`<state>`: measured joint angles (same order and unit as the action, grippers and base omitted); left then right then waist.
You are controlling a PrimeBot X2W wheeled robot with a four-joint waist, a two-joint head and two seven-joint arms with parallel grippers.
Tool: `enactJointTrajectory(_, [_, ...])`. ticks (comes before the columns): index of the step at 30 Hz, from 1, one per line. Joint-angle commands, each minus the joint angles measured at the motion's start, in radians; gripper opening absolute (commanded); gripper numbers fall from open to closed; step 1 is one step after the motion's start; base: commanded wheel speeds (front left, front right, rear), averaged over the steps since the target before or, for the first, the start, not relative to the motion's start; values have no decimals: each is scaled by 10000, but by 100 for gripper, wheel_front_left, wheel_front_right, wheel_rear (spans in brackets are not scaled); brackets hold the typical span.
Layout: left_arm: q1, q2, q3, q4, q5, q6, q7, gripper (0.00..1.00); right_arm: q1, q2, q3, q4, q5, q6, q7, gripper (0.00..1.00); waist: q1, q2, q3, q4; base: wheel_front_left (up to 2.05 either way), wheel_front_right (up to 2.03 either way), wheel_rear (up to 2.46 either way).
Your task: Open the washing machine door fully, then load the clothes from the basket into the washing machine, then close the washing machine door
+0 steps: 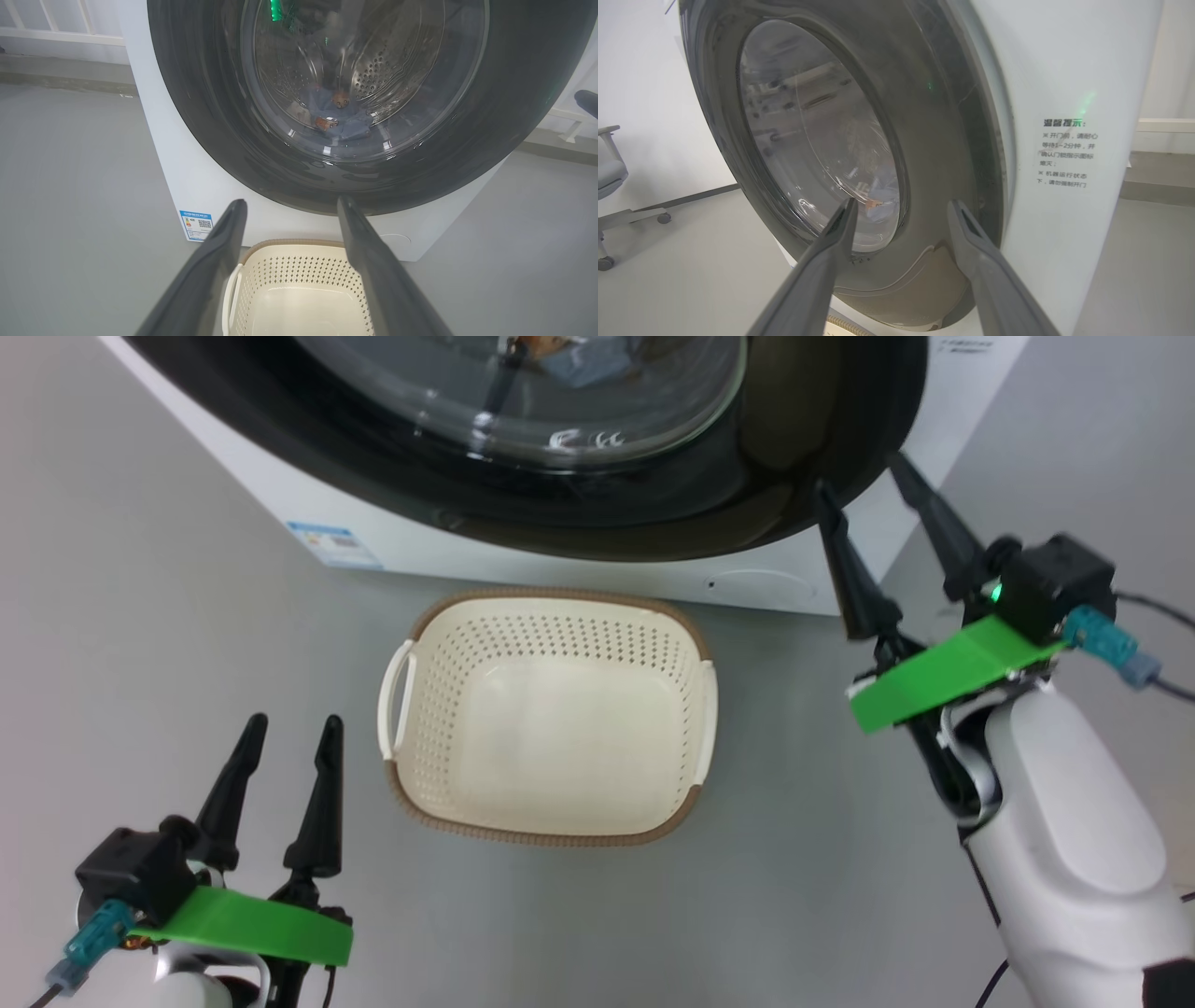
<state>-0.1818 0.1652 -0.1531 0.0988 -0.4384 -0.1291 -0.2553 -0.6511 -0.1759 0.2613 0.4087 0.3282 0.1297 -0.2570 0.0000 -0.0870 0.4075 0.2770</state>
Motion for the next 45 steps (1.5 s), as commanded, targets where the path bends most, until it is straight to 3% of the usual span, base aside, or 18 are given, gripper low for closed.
enactJointTrajectory(1, [124, 366, 441, -117, 14, -15, -65, 100, 533, 234, 119, -323, 109, 10, -48, 100, 0, 0, -377, -346, 0, 0, 0])
enactJointTrajectory(27, [754, 852, 1062, 223, 205, -15, -65, 100, 3203, 239, -993, -686, 117, 10, -48, 100, 0, 0, -1424, -2040, 0, 0, 0])
enactJointTrajectory(45, [1415, 835, 1805, 366, 428, -15, -65, 100, 4614, 125, -1647, -917, 152, 10, -48, 100, 0, 0, -2074, -2846, 0, 0, 0])
